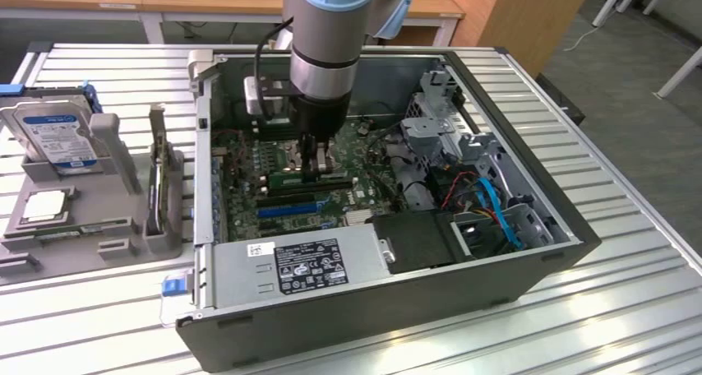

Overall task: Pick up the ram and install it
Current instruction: 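Insert the ram into the slot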

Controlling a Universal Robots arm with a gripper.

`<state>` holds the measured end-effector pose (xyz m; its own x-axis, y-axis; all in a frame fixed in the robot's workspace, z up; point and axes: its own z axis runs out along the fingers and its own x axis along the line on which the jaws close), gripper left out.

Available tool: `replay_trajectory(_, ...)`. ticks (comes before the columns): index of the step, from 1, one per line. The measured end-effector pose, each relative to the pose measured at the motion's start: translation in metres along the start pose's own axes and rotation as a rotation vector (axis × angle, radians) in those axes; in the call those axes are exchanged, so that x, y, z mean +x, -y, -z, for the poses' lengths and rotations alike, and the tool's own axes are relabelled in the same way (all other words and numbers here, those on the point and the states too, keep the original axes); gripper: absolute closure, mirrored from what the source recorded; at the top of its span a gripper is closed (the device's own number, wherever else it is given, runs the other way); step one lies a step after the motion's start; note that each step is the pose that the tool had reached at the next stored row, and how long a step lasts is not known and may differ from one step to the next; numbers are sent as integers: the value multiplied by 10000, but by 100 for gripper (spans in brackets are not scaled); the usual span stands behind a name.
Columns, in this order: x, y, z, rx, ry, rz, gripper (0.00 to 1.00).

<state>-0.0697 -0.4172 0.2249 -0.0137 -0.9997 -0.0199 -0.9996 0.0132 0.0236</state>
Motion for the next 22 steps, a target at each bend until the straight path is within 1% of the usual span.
replay_trajectory(5,2,0,-24,-2,-6,0,86)
replay_trajectory(18,1,-1,-25,-8,-6,32,86)
replay_trajectory(22,1,0,-25,-11,-8,130,86)
